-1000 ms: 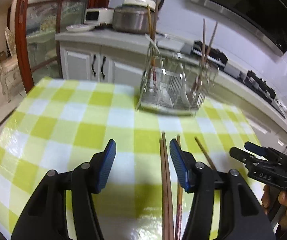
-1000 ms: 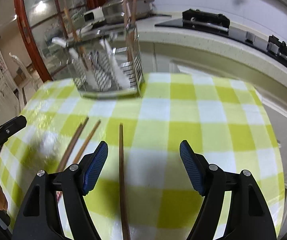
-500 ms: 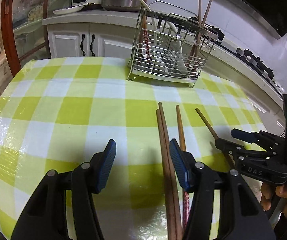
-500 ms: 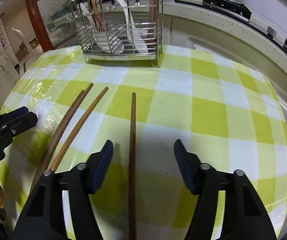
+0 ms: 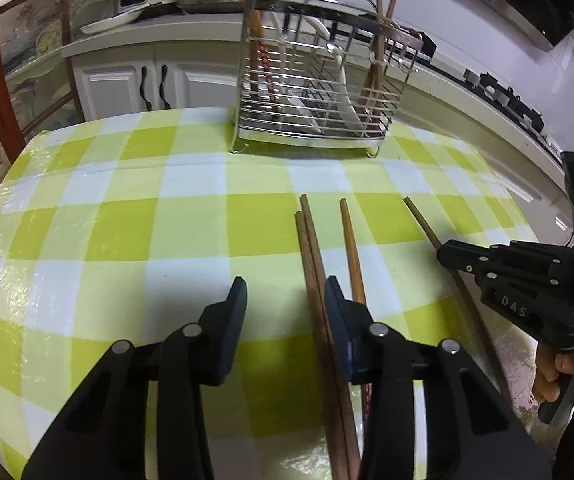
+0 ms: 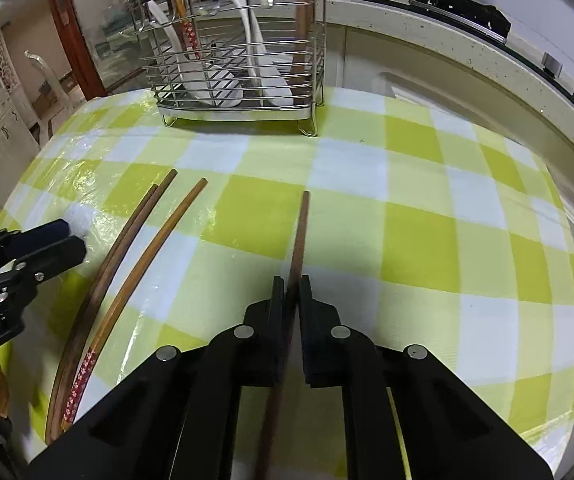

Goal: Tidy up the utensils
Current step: 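Close the right tool on a chopstick while the left tool grasps another chopstick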

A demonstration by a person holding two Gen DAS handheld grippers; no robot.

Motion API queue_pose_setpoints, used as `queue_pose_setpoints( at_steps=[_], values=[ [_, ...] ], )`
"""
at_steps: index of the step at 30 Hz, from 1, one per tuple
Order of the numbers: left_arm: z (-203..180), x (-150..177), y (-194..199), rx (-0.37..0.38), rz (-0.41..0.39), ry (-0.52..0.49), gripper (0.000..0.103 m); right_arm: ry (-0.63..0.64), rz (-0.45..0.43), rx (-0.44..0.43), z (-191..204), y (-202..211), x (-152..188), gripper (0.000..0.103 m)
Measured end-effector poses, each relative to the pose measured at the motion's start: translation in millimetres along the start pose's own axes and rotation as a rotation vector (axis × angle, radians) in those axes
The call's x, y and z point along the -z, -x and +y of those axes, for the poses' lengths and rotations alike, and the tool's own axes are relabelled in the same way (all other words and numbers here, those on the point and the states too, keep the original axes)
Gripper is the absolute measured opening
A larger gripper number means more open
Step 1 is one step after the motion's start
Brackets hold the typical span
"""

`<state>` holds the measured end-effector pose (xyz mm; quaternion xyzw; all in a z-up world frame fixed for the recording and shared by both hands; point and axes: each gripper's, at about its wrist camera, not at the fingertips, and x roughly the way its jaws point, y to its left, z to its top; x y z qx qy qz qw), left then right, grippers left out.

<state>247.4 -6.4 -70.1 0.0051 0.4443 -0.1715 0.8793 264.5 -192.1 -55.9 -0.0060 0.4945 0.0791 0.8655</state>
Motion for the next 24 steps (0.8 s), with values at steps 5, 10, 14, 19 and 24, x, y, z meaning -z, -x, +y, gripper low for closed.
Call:
queue_pose_setpoints(
  at_steps=[5, 10, 14, 19, 24],
  values=[
    [-6.4, -2.4, -10.9, -0.015, 0.018, -0.018, 0.03, -0.013, -0.006, 0.009, -10.3, 4.0, 5.2, 0.008],
    [-8.8, -2.8, -21.0, -0.028, 0.037, -0.019, 0.028, -0.031, -0.01, 0.015, -23.4, 8.6, 11.9, 0.008],
    [-9.0, -5.5, -25.1, -0.047, 0.041, -0.017, 0.028, -0.037, -0.012, 0.012, -27.2, 12.0, 15.8, 0.008],
    [-16.7, -10.1, -32.2, -0.081, 0.064, -0.06, 0.028, -0.041, -0.01, 0.007, -30.0, 13.3, 16.8, 0.008],
    [-30.4, -18.1, -40.5, -0.144, 0.125, -0.122, 0.024, -0.031, -0.004, 0.017, -27.2, 12.0, 15.2, 0.008]
  ],
)
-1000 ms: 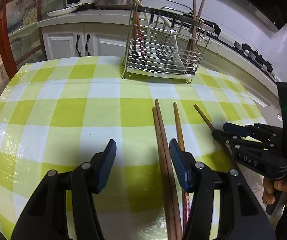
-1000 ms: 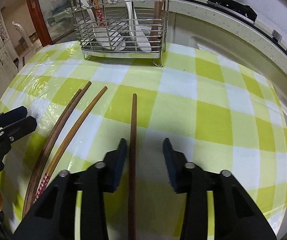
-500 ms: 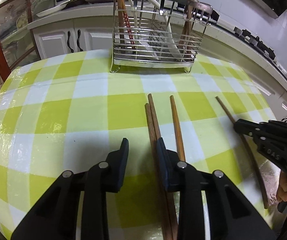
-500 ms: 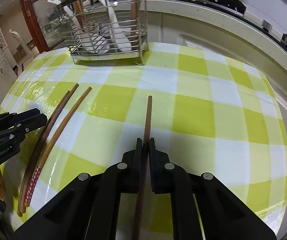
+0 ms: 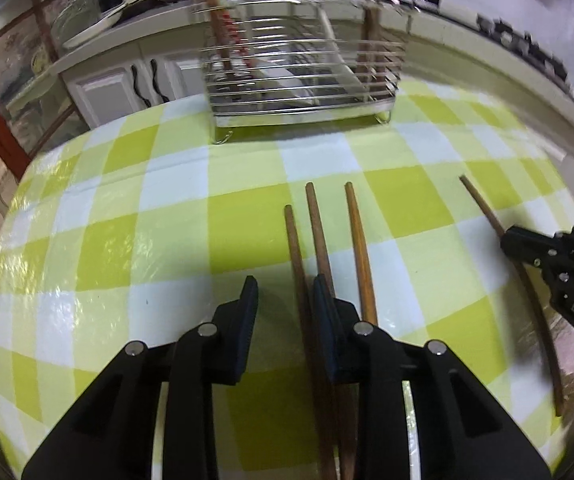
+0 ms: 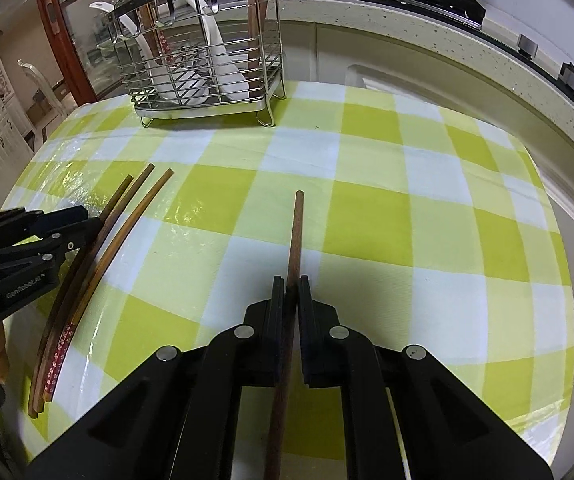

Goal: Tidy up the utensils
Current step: 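Close the right tool on a chopstick while the left tool grasps another chopstick, then lift both chopsticks upright and carry them over the wire rack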

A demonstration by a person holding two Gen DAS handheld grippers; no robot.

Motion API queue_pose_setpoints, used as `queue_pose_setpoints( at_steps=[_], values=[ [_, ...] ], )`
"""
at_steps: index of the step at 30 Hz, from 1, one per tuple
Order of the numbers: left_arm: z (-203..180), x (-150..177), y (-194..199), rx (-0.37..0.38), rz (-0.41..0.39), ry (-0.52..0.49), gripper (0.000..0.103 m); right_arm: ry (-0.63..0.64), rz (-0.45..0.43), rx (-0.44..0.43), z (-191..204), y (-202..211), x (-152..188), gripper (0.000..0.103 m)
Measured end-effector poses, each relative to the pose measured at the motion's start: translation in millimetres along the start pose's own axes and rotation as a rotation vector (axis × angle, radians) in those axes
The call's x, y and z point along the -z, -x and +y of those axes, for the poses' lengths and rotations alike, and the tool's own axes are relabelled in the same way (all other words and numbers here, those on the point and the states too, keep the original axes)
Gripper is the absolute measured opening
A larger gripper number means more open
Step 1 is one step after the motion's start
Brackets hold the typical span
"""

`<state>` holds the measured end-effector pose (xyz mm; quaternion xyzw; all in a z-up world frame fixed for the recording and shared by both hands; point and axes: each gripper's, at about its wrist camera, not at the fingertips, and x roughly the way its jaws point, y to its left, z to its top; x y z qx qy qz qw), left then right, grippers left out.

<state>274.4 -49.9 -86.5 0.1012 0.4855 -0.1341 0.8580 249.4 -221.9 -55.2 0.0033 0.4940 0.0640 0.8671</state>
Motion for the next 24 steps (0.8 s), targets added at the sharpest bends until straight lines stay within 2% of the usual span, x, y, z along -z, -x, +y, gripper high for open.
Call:
queue_pose_setpoints(
  at_steps=[1, 3, 9, 15, 24],
  values=[
    [-1.6, -2.4, -0.7, 0.003, 0.015, -0.005, 0.021, 0.001, 0.001, 0.001, 0.6, -0.1, -0.1, 0.008],
    [-5.1, -3.6, -0.9, 0.002, 0.03, -0.026, 0.008, -0.001, 0.0, 0.0, 0.5, -0.4, 0.0, 0.008],
    [-0.8, 1.7, 4.0, 0.042, 0.015, 0.0, 0.006, -0.008, -0.013, -0.013, -0.2, 4.3, 0.1, 0.008],
    [15.5, 4.4, 33.4, 0.082, -0.086, 0.059, 0.006, -0.018, -0.048, -0.017, 0.5, 20.1, -4.5, 0.008],
    [38.9, 1.2, 100.1, 0.085, -0.26, 0.125, 0.006, -0.01, -0.133, -0.015, 8.4, 59.9, -19.1, 0.008]
  ],
)
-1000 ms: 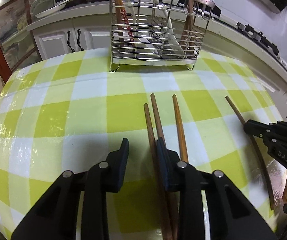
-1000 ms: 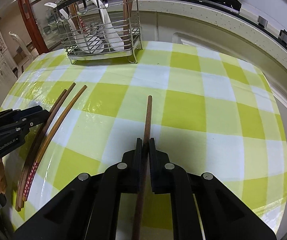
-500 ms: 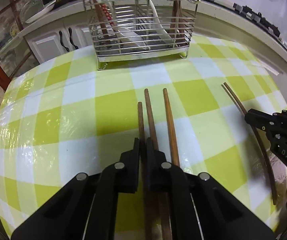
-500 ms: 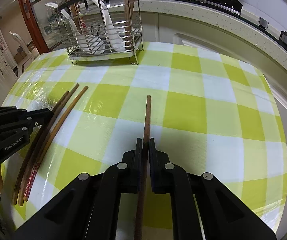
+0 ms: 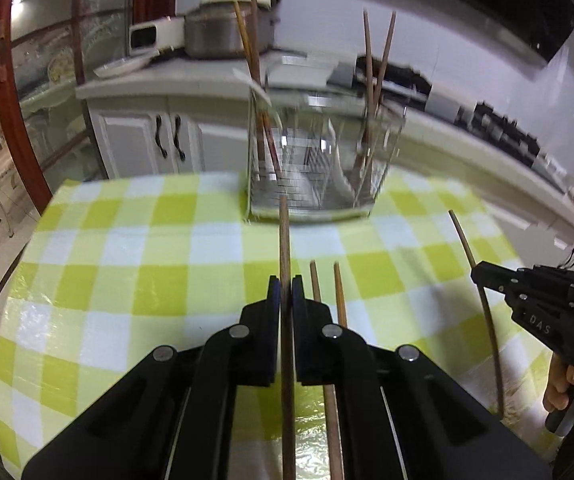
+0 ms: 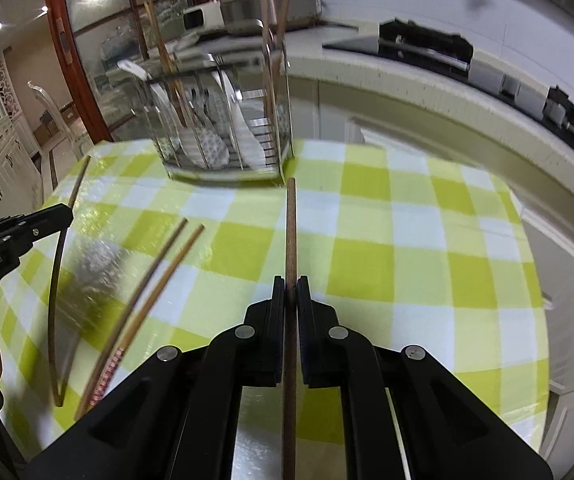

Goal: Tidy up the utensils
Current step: 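Lift both chopsticks upright and carry them over the wire rack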

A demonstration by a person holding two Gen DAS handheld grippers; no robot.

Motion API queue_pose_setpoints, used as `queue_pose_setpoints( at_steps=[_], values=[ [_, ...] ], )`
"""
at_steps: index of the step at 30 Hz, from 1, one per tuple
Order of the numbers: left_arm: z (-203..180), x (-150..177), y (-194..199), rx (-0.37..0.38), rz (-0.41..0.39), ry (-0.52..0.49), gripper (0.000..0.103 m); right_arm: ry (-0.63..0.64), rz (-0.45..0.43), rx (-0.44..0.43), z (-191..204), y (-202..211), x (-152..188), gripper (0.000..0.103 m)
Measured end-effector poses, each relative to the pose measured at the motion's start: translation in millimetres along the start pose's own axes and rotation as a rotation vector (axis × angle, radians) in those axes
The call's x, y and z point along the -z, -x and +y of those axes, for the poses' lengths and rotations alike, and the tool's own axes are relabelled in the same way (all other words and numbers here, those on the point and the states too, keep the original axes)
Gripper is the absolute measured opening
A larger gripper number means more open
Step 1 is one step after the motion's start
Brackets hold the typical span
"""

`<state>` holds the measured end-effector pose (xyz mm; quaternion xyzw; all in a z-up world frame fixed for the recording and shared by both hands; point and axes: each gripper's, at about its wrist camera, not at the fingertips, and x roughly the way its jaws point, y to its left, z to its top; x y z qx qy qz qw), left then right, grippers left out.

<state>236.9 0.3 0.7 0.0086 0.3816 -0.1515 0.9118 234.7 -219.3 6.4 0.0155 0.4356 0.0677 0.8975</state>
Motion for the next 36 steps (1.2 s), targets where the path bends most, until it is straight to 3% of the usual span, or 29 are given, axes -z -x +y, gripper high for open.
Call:
queue_pose_setpoints(
  at_steps=[7, 16, 36],
  values=[
    [2.8, -9.7, 38.8, -0.006, -0.097, 0.008, 0.006, 0.017, -0.079, -0.001, 8.5, 36.6, -16.1, 0.008],
    [1.3, -11.7, 70.6, -0.024, -0.166, 0.001, 0.006, 0.028, -0.133, -0.005, 17.5, 63.1, -24.5, 0.008],
    [-4.5, -18.3, 96.4, -0.023, -0.245, -0.006, 0.006, 0.029, -0.207, -0.002, 21.2, 93.6, -30.8, 0.008]
  ],
)
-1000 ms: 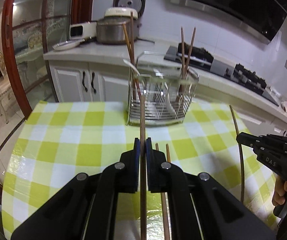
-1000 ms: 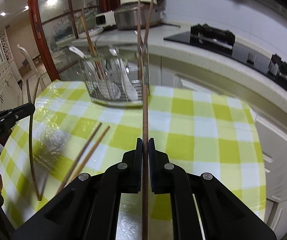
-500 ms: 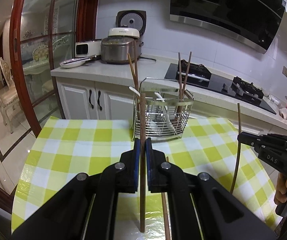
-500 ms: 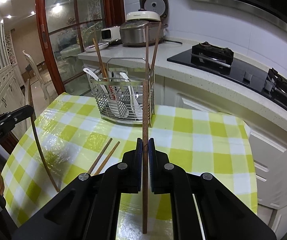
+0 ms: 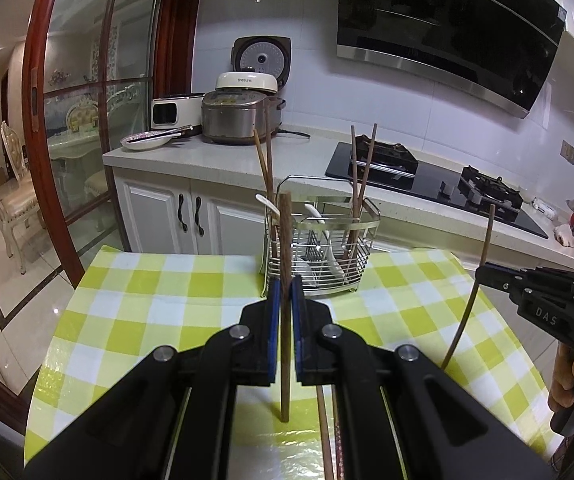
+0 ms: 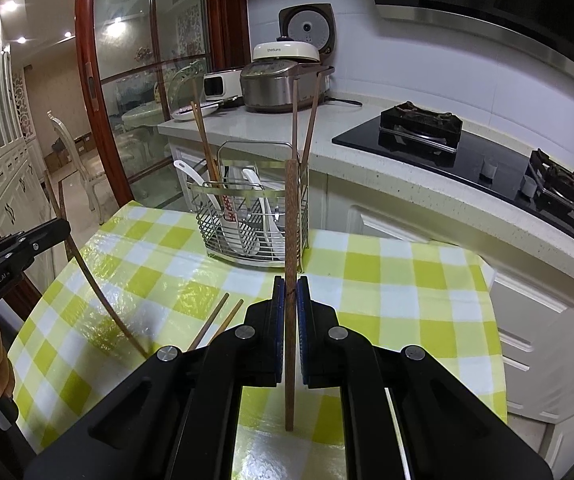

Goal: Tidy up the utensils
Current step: 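Lift both chopsticks upright and carry them over the wire rack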

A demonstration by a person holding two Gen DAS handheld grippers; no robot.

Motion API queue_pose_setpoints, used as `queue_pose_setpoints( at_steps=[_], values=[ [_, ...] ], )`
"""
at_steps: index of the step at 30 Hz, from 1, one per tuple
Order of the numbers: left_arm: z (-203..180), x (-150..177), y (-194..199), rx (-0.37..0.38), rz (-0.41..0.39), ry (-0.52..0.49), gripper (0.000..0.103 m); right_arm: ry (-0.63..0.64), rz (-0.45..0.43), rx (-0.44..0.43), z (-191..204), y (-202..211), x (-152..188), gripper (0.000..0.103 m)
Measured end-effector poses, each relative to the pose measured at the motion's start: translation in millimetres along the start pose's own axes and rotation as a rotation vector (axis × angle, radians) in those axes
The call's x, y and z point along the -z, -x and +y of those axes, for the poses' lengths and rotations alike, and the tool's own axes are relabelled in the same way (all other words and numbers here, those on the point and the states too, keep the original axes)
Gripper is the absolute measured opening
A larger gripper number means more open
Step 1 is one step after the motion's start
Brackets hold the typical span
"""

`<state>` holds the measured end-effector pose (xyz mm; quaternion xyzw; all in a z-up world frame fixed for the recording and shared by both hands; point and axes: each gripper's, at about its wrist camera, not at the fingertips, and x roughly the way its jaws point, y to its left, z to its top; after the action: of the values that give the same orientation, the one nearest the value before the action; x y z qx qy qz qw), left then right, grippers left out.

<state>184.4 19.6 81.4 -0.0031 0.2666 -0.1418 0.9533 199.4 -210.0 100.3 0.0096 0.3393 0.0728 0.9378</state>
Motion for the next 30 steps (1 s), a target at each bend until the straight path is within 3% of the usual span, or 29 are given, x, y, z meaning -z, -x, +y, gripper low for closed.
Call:
queue_pose_setpoints(
  at_steps=[10, 18, 30],
  values=[
    [-4.1, -10.4, -0.1, 0.014, 0.0, 0.003, 0.006, 0.001, -0.024, 0.009, 1.4, 3.4, -9.5, 0.008],
    [-2.2, -34.4, -6.0, 0.024, -0.002, 0.004, 0.006, 0.013, -0.053, 0.029, 4.5, 5.6, -36.5, 0.008],
    [-7.0, -99.9, -4.2, -0.002, -0.122, -0.018, 0.006, 0.008, -0.155, 0.09, 5.9, 12.1, -93.8, 0.008]
  ],
)
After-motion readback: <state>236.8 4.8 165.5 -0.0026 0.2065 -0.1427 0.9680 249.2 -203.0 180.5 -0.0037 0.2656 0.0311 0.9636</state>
